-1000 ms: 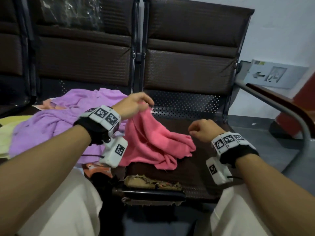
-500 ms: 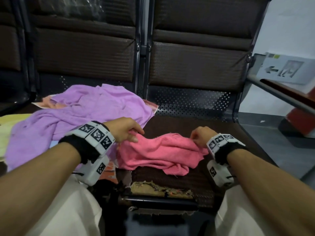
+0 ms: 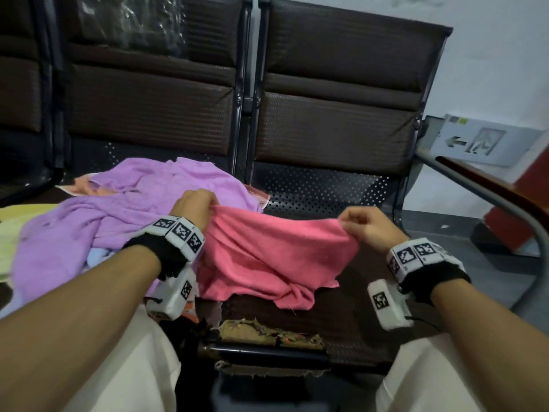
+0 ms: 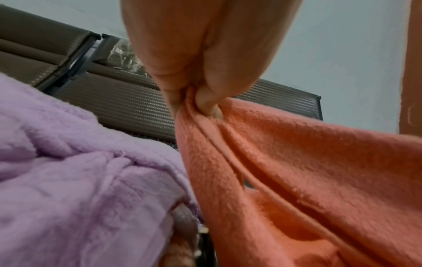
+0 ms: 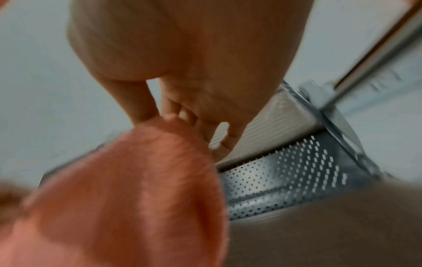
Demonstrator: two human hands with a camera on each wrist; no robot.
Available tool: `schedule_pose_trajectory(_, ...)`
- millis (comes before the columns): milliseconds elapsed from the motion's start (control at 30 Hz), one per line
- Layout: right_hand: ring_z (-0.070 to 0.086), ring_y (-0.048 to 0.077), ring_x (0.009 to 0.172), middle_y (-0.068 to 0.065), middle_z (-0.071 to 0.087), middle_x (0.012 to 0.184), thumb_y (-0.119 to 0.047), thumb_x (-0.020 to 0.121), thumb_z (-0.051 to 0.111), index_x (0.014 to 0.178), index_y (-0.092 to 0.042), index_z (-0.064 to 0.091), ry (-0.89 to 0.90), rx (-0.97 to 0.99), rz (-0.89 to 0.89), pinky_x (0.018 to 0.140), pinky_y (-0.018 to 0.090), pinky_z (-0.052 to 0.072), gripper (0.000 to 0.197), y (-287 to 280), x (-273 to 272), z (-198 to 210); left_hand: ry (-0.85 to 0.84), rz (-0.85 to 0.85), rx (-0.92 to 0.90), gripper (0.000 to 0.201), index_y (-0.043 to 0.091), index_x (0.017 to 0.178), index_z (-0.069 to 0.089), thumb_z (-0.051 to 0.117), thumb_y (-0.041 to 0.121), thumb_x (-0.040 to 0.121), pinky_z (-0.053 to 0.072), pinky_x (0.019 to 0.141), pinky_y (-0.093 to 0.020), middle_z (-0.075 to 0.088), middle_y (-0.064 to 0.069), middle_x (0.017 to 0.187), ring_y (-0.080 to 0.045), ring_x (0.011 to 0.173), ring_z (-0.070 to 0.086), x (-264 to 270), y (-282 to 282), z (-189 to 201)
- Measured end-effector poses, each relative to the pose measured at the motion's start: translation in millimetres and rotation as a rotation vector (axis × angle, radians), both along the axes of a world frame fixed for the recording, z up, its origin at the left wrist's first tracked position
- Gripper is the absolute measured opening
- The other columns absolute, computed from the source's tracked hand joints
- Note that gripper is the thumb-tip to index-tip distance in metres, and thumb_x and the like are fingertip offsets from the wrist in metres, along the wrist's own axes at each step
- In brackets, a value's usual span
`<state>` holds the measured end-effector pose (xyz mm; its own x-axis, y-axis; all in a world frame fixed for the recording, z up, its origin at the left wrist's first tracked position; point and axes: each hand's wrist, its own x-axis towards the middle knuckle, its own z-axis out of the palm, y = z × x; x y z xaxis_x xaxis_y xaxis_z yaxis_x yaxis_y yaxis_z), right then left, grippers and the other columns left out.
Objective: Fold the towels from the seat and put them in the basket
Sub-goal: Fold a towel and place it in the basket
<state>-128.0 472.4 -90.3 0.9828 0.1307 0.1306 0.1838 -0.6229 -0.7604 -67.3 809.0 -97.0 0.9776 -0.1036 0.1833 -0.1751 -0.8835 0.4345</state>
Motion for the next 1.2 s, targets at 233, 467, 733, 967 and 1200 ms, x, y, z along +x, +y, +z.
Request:
schedule_pose_trajectory(233,0.058,0.013,0.075,-0.012,0.062,0.072,-0.039,0.084,0.064,0.075,-0.031,0.064,0.183,-0.936,0.168,0.074,0.025,0.041,0.012,-0.6,-35.6,7.2,-0.17,0.056,-0.036,0.034,0.008,0.089,0.075,0.048,-0.008,0.076,0.05,0.085,-0.043,0.068,-0.024,0.095,-0.04,0.097,0.062,-20.5,8.5,18.5)
schedule_pose_trajectory(467,0.063,0.033,0.098,0.011,0.063,0.107,-0.015,0.08,0.06,0.136,-0.027,0.039,0.014,-0.897,-0.291,0.078,0.04,0.049,0.061,-10.6,-40.4,14.4,-0.154,0.068,-0.009,0.037,0.014,0.099,0.071,0.047,-0.006,0.08,0.049,0.087,-0.043,0.068,-0.018,0.105,-0.039,0.102,0.06,-30.0,3.7,19.0)
schedule_pose_trajectory(733,0.042,0.011,0.086,-0.006,0.043,0.089,-0.019,0.074,0.076,0.081,-0.025,0.074,-0.309,-0.836,-0.256,0.061,0.027,0.034,0.009,-4.0,-38.1,20.6,-0.116,0.093,0.033,0.033,0.011,0.104,0.071,0.049,-0.003,0.085,0.049,0.09,-0.045,0.066,-0.022,0.107,-0.041,0.105,0.059,-21.2,8.4,11.9)
schedule_pose_trajectory(967,0.052,0.017,0.082,-0.003,0.051,0.083,-0.027,0.07,0.081,0.065,-0.018,0.054,-0.151,-0.523,-0.333,0.071,0.026,0.04,0.029,-14.0,-24.3,4.5,-0.081,0.122,-0.025,0.026,0.015,0.1,0.071,0.054,0.002,0.086,0.048,0.086,-0.04,0.067,-0.02,0.106,-0.039,0.104,0.059,-13.1,20.9,1.0)
schedule_pose_trajectory(1200,0.056,0.015,0.073,-0.005,0.059,0.075,-0.019,0.082,0.07,0.072,-0.024,0.054,-0.178,0.072,-0.473,0.071,0.03,0.045,0.02,-3.9,-6.7,2.3,-0.05,0.082,-0.006,0.02,0.009,0.103,0.064,0.049,0.011,0.09,0.045,0.085,-0.04,0.065,-0.024,0.108,-0.041,0.105,0.058,-16.8,3.2,6.3)
